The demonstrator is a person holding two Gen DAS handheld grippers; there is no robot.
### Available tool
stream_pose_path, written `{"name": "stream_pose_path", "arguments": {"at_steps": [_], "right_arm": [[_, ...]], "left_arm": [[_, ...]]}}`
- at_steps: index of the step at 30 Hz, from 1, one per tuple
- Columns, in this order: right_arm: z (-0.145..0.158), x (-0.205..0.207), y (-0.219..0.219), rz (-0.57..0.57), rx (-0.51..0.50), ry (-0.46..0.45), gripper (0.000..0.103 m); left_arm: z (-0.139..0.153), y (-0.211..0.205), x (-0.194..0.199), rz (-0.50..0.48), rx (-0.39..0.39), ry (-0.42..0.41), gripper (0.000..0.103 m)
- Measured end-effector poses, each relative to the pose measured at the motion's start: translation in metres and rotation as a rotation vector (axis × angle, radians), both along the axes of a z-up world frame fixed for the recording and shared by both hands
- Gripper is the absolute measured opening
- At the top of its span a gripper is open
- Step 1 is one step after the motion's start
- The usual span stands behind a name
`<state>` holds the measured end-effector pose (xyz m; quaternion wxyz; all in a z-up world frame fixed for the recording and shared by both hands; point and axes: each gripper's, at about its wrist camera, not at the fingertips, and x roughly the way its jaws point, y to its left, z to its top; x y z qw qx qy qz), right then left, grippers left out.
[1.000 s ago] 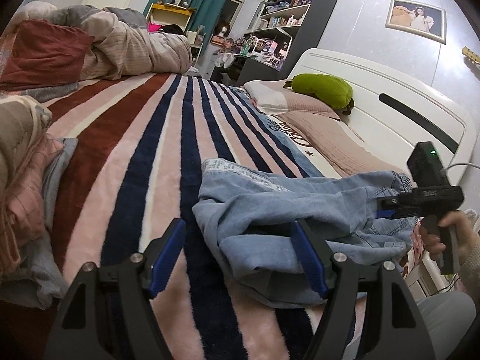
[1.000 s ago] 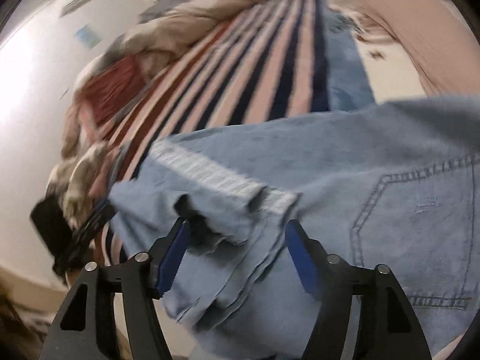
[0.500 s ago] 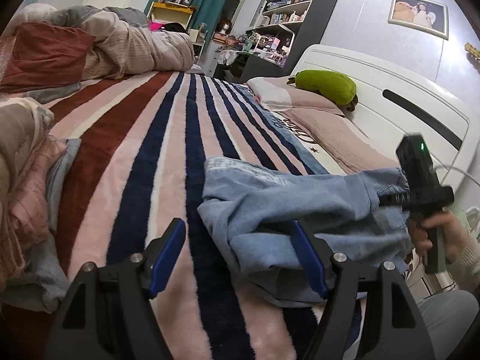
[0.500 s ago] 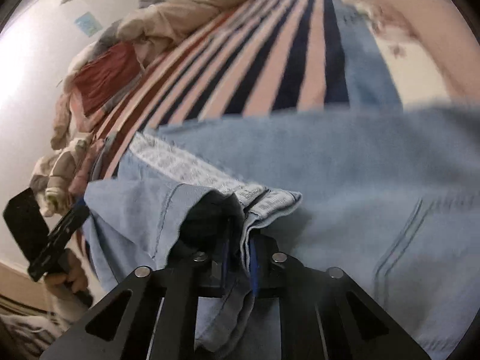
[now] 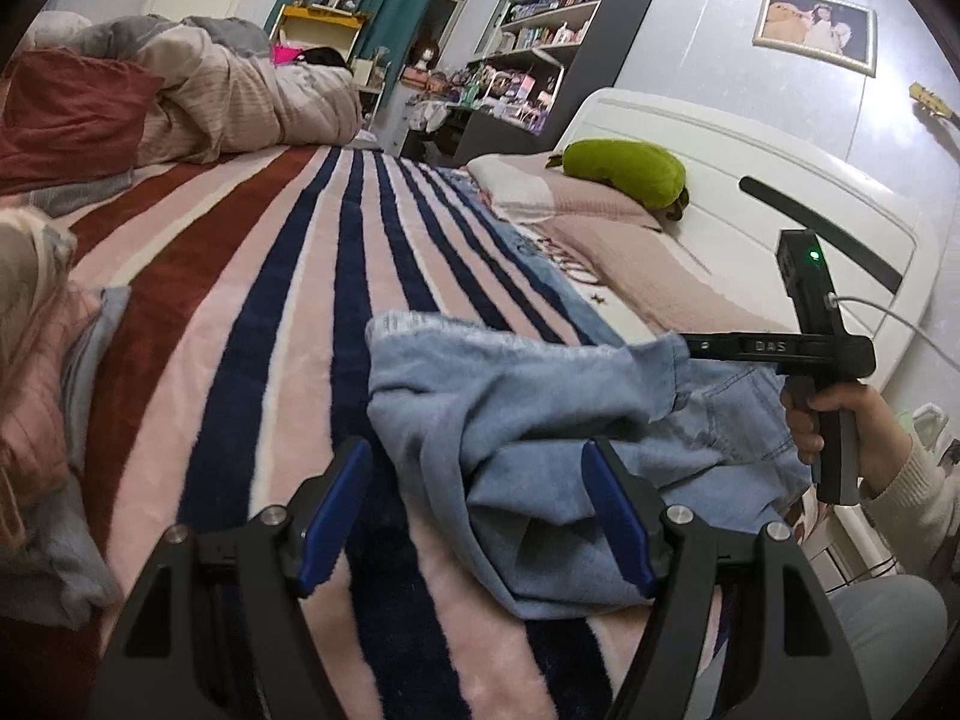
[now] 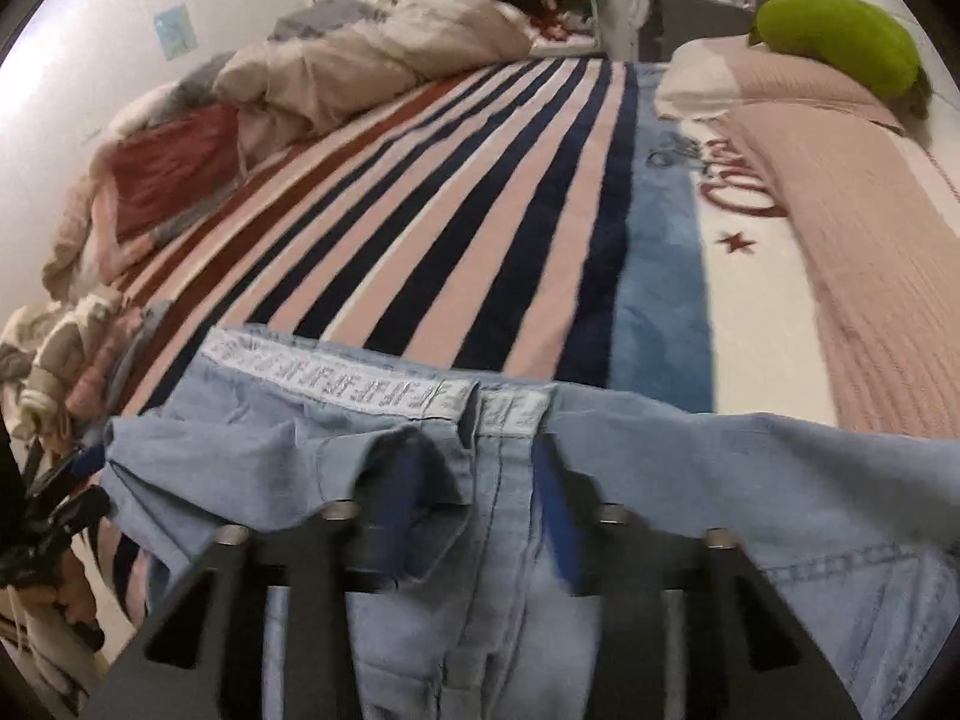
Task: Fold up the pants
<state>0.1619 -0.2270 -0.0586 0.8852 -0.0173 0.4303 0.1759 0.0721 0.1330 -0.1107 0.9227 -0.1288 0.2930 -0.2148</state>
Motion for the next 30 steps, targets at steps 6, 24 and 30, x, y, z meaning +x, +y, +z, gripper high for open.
{"name": "stream_pose_path", "arguments": {"at_steps": [6,24,30], "right_arm": [[0.032,-0.008,0.01,0.122,0.082,-0.046,0.052],[-0.029,-0.035,0.049,0.438,0.082,0.179,0.005],[-0.037,-0.053,0.036,0.406,0.071,0.202,0.005]], "left_arm": [[0.027,-0.006,0.018,-0.105,-0.004,-0.079,0.066],[-0.006,-0.041,0.006,-0.356,0.175,0.065,0.019],[0.006,-0.032,-0.001,-0.325,0.129,0.044,0.033]]}}
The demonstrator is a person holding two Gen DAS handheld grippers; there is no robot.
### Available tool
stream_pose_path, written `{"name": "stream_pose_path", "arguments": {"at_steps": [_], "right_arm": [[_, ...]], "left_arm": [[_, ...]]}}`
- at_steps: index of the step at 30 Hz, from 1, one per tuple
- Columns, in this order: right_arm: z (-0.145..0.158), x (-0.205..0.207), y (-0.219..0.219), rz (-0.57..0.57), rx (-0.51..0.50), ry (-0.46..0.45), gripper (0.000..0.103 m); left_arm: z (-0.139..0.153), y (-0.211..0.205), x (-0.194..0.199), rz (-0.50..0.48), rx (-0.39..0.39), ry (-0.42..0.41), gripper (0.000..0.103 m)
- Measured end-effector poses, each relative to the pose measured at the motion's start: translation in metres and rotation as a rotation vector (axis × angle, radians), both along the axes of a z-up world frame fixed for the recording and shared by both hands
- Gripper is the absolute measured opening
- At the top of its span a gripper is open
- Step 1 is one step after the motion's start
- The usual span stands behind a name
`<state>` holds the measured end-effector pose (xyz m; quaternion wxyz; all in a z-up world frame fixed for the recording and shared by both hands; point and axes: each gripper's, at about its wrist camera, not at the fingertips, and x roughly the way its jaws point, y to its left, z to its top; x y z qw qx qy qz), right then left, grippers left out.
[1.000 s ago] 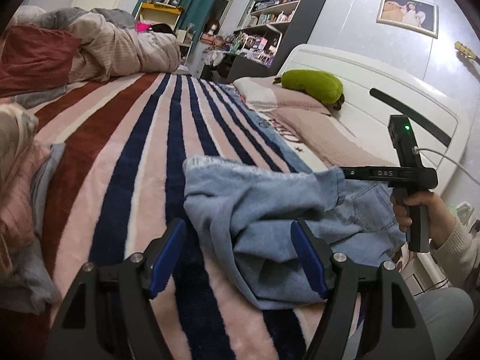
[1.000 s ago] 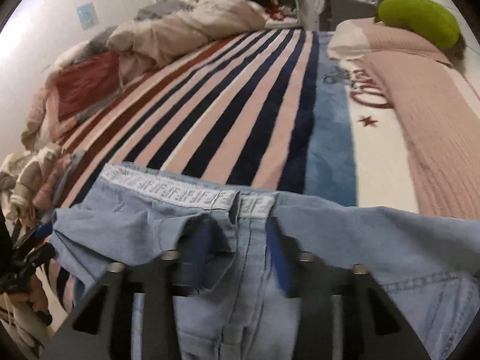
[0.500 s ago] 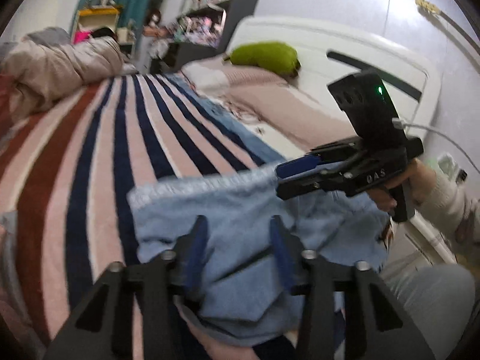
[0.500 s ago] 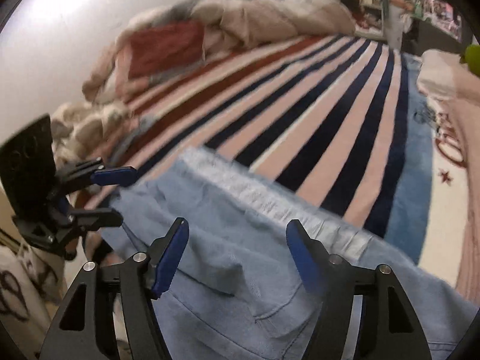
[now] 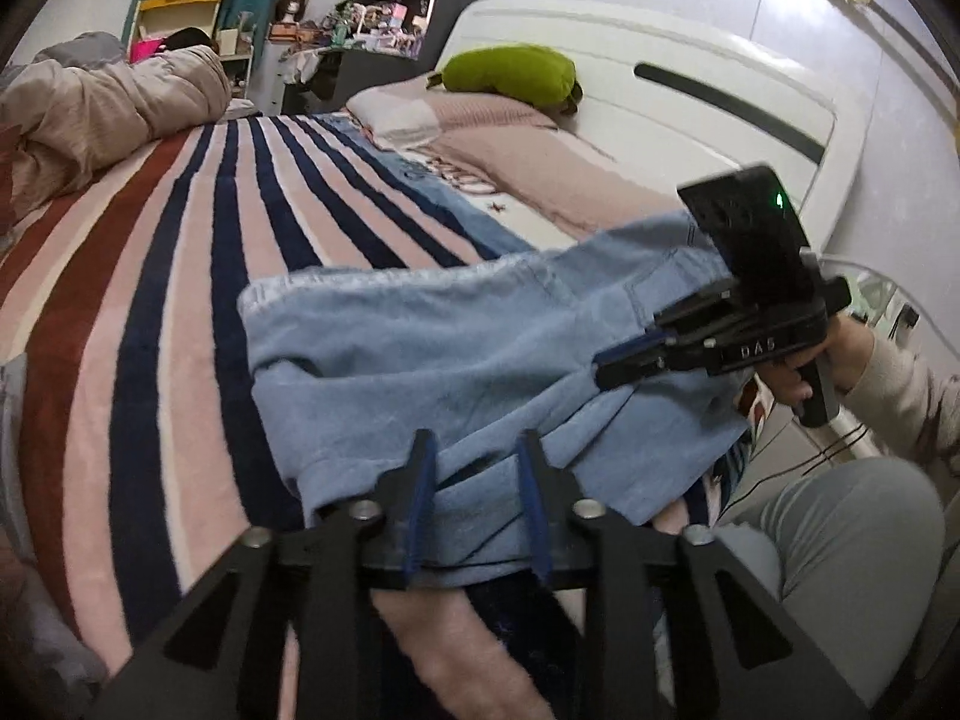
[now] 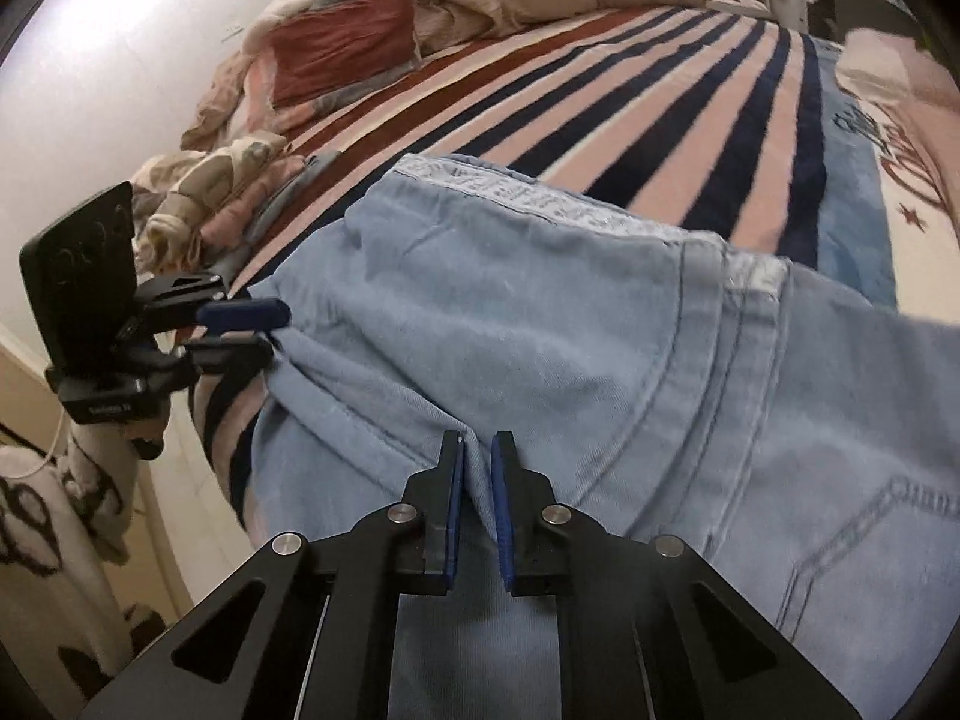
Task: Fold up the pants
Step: 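Release the folded edge with the right gripper and smooth the jeans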
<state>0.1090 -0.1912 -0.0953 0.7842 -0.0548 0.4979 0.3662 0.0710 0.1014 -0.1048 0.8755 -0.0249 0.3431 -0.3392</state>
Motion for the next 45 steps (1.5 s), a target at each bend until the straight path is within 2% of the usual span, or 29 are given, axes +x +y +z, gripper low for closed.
{"name": "stream_pose_path", "arguments": {"at_steps": [1,3,5,8,9,11,16,18,19,20,23,28,30,32,35,38,45], "right_arm": [[0.003,-0.001,-0.003,-0.005,0.008,0.009,0.008],[0.012,0.0,-0.01,-0.025,0.034,0.001,0.009],[0.024,0.005,-0.02,-0.078,0.067,-0.024,0.034],[0.03,0.015,-0.027,-0.19,0.025,-0.089,0.037],[0.027,0.019,-0.03,-0.239,-0.013,-0.096,0.04],[0.015,0.028,-0.037,-0.321,-0.057,-0.068,0.058],[-0.006,0.028,-0.041,-0.334,-0.028,-0.007,0.067],[-0.011,0.026,-0.039,-0.332,-0.008,-0.006,0.059],[-0.011,0.025,-0.039,-0.323,0.001,-0.008,0.034],[-0.012,0.023,-0.036,-0.306,0.012,-0.01,0.015],[-0.009,0.013,-0.036,-0.296,0.05,-0.026,0.008],[0.0,-0.001,-0.049,-0.338,0.129,-0.013,0.007],[-0.003,-0.002,-0.049,-0.338,0.116,-0.009,0.014],[-0.006,-0.003,-0.047,-0.358,0.053,-0.029,0.033],[0.004,-0.012,-0.062,-0.403,0.075,-0.061,0.045],[0.025,-0.032,-0.098,-0.523,0.081,-0.143,0.06],[0.052,-0.096,-0.201,-0.879,0.053,-0.306,0.083]], "left_arm": [[0.004,0.002,0.0,0.009,-0.006,-0.015,0.04],[0.012,0.004,0.003,0.047,-0.003,-0.05,0.042],[0.016,0.006,0.008,0.087,-0.007,-0.066,0.043],[0.012,0.007,0.022,0.148,-0.013,-0.055,0.043],[0.009,0.006,0.027,0.172,-0.002,-0.044,0.043],[0.002,0.005,0.03,0.187,0.017,-0.025,0.043],[-0.015,0.005,0.031,0.187,0.038,0.018,0.044],[-0.017,0.005,0.03,0.191,0.047,0.024,0.044],[-0.017,0.005,0.03,0.194,0.052,0.023,0.044],[-0.017,0.005,0.03,0.197,0.055,0.021,0.044],[-0.014,0.004,0.028,0.202,0.059,0.018,0.044],[-0.012,0.002,0.023,0.204,0.062,0.012,0.047],[-0.012,0.004,0.022,0.219,0.054,0.014,0.048],[-0.01,0.007,0.02,0.24,0.043,0.012,0.057],[-0.003,0.012,0.016,0.275,0.033,-0.004,0.063],[0.004,0.015,0.013,0.326,0.021,-0.013,0.068],[0.019,0.008,0.008,0.383,-0.023,-0.041,0.068]]}}
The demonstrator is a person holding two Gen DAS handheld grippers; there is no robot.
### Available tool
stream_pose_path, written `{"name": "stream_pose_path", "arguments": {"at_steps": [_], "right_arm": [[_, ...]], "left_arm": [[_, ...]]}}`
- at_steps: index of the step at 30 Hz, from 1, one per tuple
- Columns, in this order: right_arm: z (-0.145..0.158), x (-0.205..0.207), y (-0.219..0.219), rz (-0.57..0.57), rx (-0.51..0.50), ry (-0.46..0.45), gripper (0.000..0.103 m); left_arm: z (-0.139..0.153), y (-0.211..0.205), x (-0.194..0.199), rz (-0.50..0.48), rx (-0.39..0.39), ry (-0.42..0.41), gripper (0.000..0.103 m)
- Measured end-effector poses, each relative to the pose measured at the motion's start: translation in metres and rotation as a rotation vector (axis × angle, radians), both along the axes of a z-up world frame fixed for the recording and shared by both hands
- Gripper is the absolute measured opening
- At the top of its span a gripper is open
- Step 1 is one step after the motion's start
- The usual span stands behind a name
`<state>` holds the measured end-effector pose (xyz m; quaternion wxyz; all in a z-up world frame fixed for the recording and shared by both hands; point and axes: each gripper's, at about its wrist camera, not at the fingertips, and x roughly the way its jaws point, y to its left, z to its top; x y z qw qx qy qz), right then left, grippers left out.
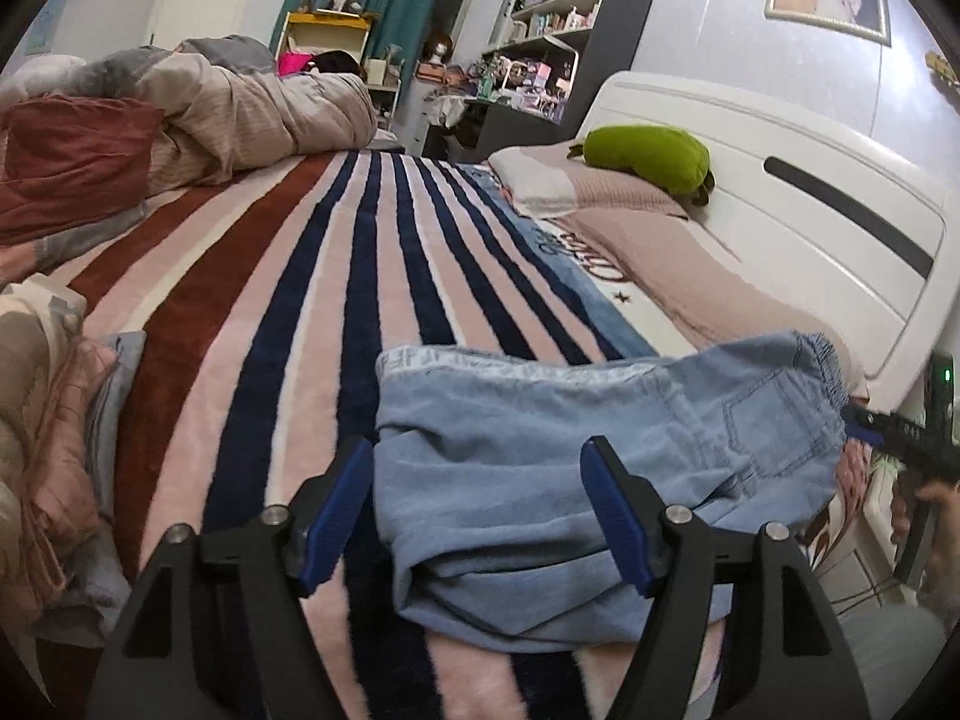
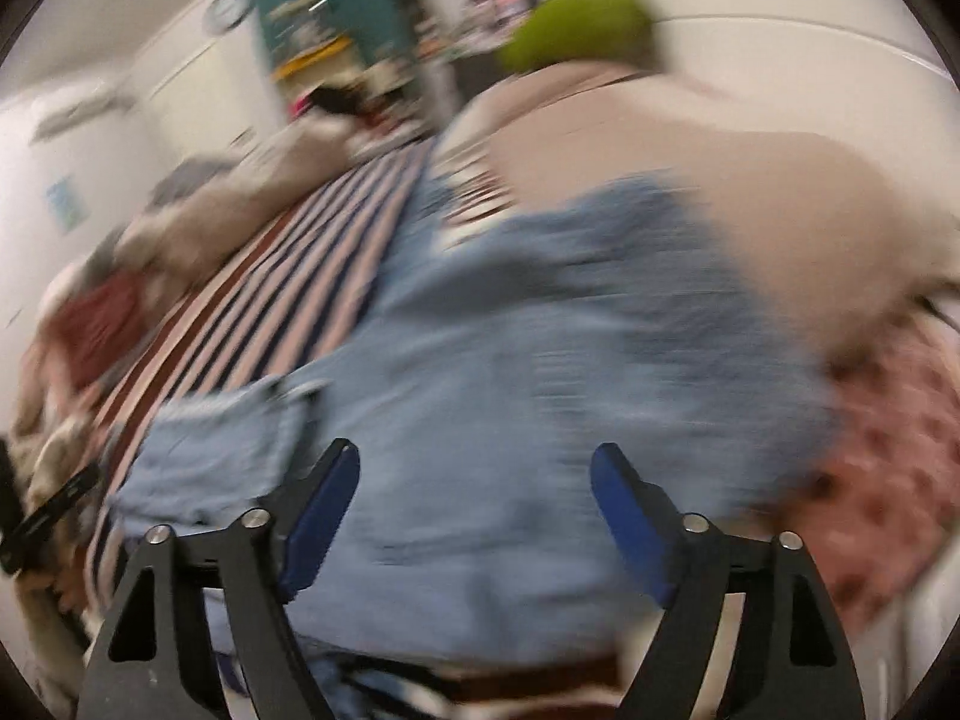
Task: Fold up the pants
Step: 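Release the folded edge with the right gripper and smooth the jeans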
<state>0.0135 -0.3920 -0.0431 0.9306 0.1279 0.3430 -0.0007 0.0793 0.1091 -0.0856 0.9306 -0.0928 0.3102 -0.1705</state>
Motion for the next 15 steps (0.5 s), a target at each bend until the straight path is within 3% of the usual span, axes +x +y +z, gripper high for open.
{"name": "stream_pose_path", "arguments": {"at_steps": [4,7,15], "right_arm": [[-0.009,-0.024,-0.046,-0.138,0.035,-0.012,0.086],[-0.021,-0.029,-0.065,-0.174,0.102,-0.026,0.086],[-0.043,-0.021,-0.087,-0.113,0.239,-0.053,0.086]], "left_arm": [[0.006,-0.01,-0.003,0.02,-0.003,-0.005,0.068],[0.01,-0.016,-0.006,0.048,-0.003,0.002,0.069],[0.007,-0.03,0.002,0.118,0.017,0.055,0.073]]}}
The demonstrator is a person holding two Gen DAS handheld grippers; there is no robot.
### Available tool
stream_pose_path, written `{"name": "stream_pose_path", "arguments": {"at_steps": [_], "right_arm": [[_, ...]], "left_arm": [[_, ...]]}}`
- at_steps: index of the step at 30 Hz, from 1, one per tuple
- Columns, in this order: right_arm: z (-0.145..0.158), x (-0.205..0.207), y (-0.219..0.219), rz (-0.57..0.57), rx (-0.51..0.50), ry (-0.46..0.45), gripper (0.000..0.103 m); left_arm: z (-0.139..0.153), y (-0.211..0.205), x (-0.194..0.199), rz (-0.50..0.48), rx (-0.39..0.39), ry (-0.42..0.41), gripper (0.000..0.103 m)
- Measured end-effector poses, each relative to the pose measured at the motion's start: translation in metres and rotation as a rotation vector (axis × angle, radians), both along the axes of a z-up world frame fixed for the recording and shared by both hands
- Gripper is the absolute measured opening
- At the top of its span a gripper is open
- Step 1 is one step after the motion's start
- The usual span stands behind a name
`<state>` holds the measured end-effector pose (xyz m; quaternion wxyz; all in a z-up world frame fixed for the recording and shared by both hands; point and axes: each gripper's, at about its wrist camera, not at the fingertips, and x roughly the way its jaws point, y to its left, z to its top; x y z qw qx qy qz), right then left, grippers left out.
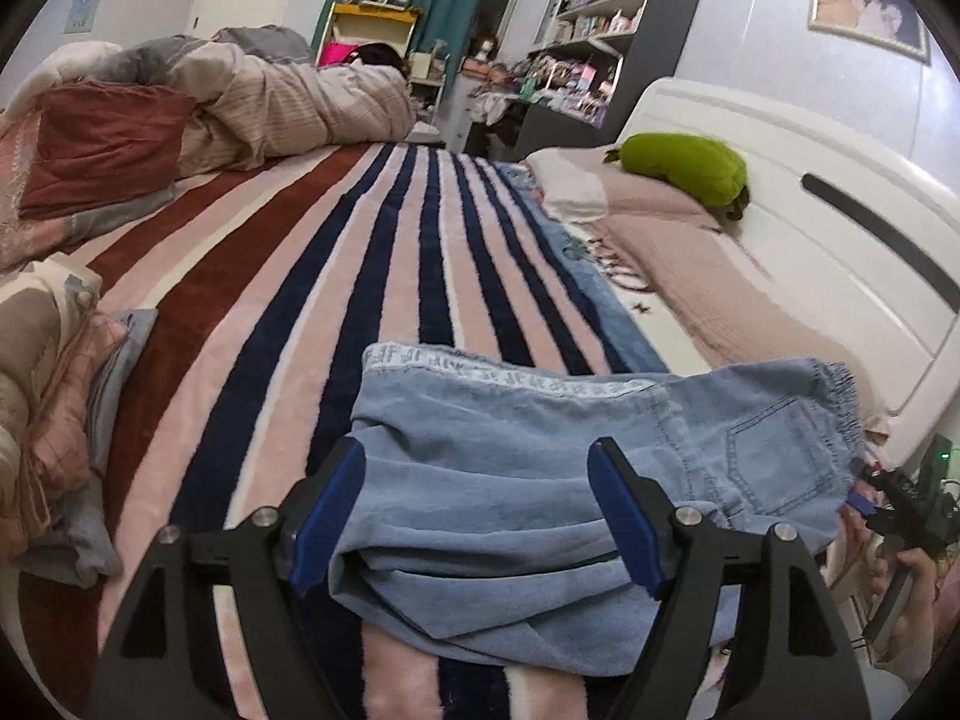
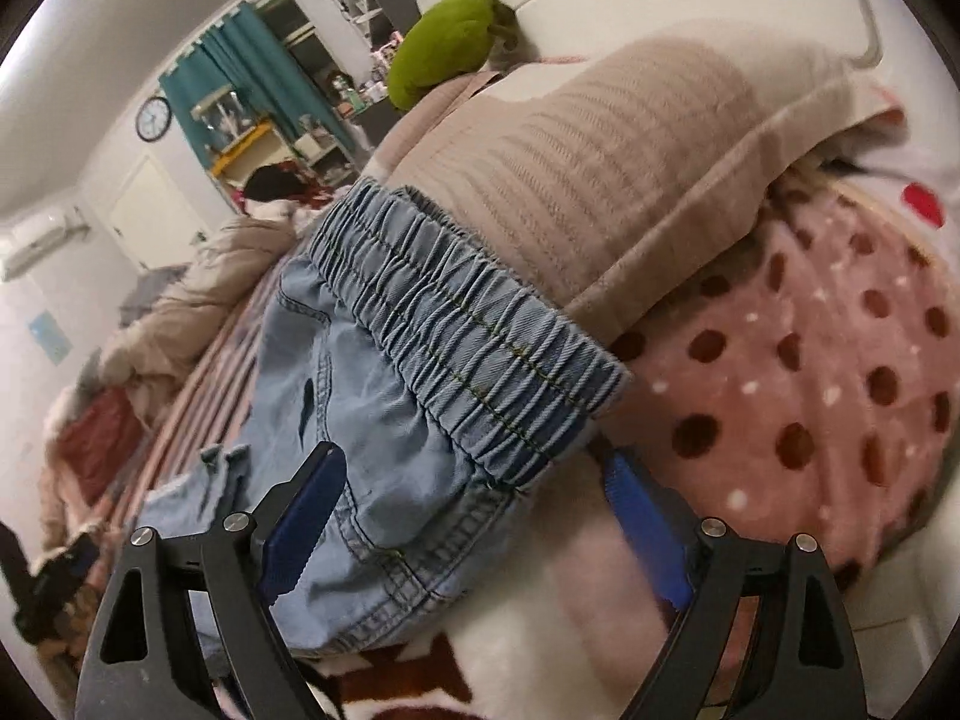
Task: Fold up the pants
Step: 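Release the folded edge with the right gripper and smooth the jeans, then grasp the elastic waistband with the right gripper and lift it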
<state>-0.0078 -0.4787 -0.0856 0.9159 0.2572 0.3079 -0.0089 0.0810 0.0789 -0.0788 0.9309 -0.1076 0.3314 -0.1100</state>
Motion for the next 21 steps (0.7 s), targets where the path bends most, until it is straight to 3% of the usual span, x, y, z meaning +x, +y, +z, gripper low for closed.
{"name": "stream_pose_path", "arguments": {"at_steps": [3,5,7,13,15,17,21], "right_arm": [[-0.005,0.008,-0.003,0.046,0.061,-0.043,0.085],[-0.008,0.014,-0.002,0.042,0.051,-0.041,0.076],[-0.011,0.016,-0.002,0.034,0.042,-0.034,0.073],[-0.02,0.023,-0.004,0.041,0.033,0.004,0.076],[-0.014,0.021,0.0,0.047,0.032,-0.005,0.063],[-0.007,0.017,0.007,0.03,-0.014,-0.019,0.039],[0.01,0.002,0.016,0.033,-0.022,-0.088,0.024]], "left_arm": [[0.0,-0.006,0.004,0.018,0.016,0.013,0.073],[0.001,-0.005,0.005,0.031,0.015,0.015,0.073],[0.002,-0.005,0.006,0.051,0.036,0.012,0.073],[0.001,-0.005,0.007,0.06,0.053,0.023,0.073],[0.002,-0.005,0.005,0.057,0.055,0.018,0.073],[0.003,-0.004,0.003,0.059,0.06,0.014,0.073],[0.006,0.001,0.0,0.062,0.045,0.004,0.073]]}}
